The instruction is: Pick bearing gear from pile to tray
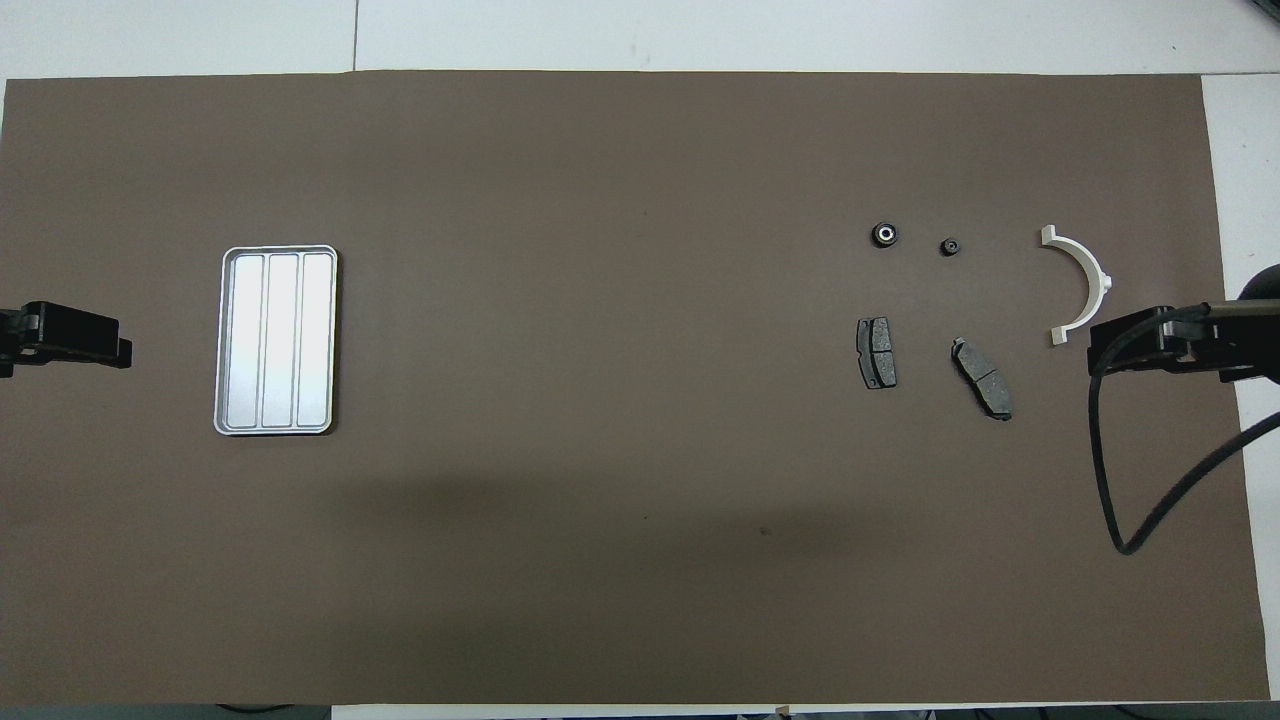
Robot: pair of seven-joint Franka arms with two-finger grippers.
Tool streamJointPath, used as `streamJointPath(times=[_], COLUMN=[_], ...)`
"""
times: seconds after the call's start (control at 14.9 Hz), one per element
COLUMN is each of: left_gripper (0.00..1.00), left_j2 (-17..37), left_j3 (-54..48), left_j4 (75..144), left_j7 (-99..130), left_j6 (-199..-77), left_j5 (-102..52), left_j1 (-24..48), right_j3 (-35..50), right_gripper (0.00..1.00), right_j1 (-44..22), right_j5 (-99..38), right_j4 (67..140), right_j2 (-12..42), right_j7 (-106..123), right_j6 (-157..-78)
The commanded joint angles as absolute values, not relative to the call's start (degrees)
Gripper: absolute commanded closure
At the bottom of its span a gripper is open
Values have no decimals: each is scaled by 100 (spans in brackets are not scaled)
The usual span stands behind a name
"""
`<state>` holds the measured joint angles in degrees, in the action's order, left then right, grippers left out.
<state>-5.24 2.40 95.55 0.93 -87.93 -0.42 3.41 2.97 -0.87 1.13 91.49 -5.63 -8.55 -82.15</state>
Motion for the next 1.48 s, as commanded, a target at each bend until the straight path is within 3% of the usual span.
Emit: streamJointPath(times=[0.0,1.07,1.41], left_gripper=[0,0,0], left_j2=[-642,-642,-642], left_j3=[272,272,273], left_j4=[9642,9642,9642], left_j7=[70,70,70], left_j6=[-8780,-8780,-8780], left_j5=[-62,-62,-62], left_j1=[387,387,387], right_j3=[352,325,325], right_gripper=[0,0,0], right_j1=[44,-18,-44], right_j5=[53,-18,0], right_j4=[9202,9255,10272], right_j2=[-633,-712,-572], right_j7=[-765,-651,-667], right_j6=[-8297,-8384,-9866])
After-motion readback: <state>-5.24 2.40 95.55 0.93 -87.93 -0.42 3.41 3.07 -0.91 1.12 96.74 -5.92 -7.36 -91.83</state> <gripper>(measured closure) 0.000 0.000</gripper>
